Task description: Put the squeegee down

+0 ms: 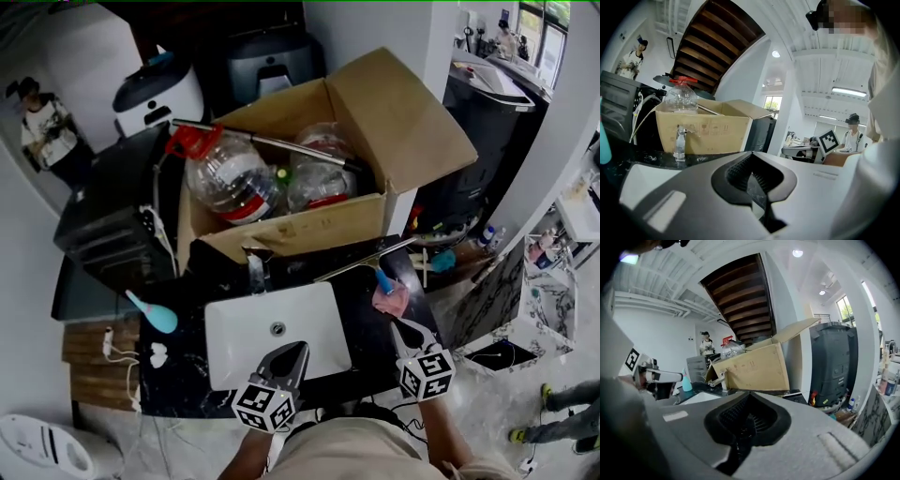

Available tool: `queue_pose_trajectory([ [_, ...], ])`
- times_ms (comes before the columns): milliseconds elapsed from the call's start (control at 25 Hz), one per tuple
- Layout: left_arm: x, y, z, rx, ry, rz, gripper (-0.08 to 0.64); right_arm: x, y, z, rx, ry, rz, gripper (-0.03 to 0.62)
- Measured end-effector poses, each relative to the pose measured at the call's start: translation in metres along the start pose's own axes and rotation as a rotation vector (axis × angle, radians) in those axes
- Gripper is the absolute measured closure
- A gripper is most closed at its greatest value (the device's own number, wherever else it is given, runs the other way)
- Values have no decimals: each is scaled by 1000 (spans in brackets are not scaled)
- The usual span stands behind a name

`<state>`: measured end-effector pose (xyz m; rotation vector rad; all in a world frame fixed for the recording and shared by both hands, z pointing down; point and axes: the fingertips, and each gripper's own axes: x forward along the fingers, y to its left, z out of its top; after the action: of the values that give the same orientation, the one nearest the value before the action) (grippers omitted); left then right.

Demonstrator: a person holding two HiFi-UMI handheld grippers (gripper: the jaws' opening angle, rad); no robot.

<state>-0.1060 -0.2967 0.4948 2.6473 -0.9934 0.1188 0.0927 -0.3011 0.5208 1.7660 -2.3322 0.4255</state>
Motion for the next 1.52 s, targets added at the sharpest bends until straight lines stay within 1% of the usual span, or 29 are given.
queue_pose_trajectory([
  [160, 3, 1, 20, 26, -41, 19, 545, -17, 5, 16, -7, -50, 42, 591],
  [320, 8, 2, 34, 53, -59, 41, 545, -26, -4, 21, -20, -71, 75, 591],
  [480, 13, -6, 55, 96, -93, 46, 545, -36, -18, 32, -21, -104, 70, 591],
  [600, 16, -14, 69, 126, -118, 44, 545, -46, -23, 47, -26, -156, 72, 591],
  [720, 19, -19, 75, 145, -121, 52, 545, -57, -24, 67, -34, -226, 80, 591],
  [800, 19, -23, 76, 144, -119, 60, 545, -64, -24, 75, -37, -255, 87, 591],
  [880, 16, -30, 72, 133, -119, 64, 545, -70, -21, 78, -55, -259, 102, 591],
  [1040, 14, -32, 53, 93, -94, 93, 545, -72, -17, 78, -105, -250, 131, 591],
  [1160, 10, -33, 43, 74, -90, 115, 545, -69, -23, 75, -130, -234, 123, 591],
  [1240, 9, -30, 45, 65, -107, 133, 545, -69, -29, 80, -123, -238, 115, 591],
  [1360, 10, -29, 48, 58, -128, 144, 545, -69, -33, 86, -115, -242, 129, 591],
  [1520, 15, -31, 41, 47, -123, 141, 545, -66, -32, 79, -93, -239, 140, 591],
])
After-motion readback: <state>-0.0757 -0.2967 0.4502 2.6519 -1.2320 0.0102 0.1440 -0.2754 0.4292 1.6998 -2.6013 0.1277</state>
